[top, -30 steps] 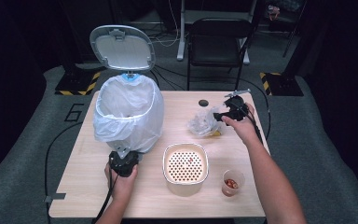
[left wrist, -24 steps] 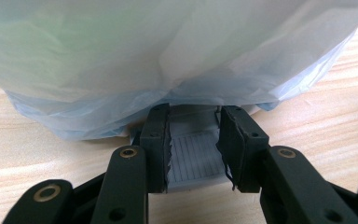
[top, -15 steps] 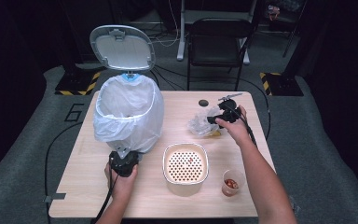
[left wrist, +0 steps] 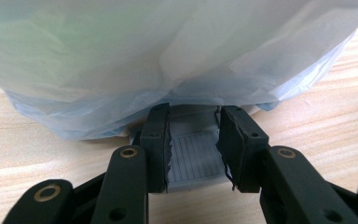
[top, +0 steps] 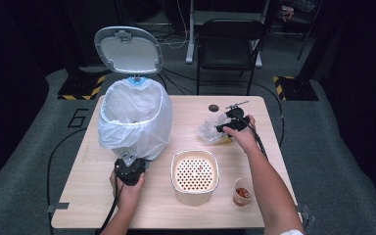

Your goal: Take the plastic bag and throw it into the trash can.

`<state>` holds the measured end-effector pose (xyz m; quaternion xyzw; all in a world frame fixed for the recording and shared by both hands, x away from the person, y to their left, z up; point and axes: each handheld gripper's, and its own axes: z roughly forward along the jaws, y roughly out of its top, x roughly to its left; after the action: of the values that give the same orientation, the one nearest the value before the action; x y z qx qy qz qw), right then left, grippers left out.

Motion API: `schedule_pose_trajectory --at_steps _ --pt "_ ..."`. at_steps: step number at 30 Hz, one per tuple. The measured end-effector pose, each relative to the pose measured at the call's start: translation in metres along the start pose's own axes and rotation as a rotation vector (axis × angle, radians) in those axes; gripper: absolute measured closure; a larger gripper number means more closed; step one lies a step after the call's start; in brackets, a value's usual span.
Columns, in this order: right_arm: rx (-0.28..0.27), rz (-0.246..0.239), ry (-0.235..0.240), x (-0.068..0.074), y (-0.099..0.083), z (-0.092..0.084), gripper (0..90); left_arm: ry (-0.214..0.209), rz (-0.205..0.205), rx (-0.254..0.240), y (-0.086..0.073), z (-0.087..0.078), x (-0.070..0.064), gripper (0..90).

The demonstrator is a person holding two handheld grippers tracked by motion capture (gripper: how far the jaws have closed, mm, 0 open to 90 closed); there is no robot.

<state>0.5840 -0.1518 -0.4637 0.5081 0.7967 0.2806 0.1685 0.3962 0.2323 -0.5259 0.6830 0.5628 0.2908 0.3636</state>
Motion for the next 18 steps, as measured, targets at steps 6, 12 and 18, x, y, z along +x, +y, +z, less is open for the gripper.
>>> schedule_pose_trajectory --at_steps 6,12,18 --pt "0.019 -0.011 0.013 0.002 -0.001 0.003 39.7 0.001 -0.002 -0.009 0.000 0.001 0.000 63.7" --pt "0.009 0.023 0.055 0.000 -0.002 0.000 70.5 0.002 -0.001 -0.009 0.000 0.001 0.000 63.7" --pt "-0.013 0.026 0.077 0.000 0.001 -0.007 76.5 0.002 -0.001 -0.008 0.000 0.001 0.000 63.7"
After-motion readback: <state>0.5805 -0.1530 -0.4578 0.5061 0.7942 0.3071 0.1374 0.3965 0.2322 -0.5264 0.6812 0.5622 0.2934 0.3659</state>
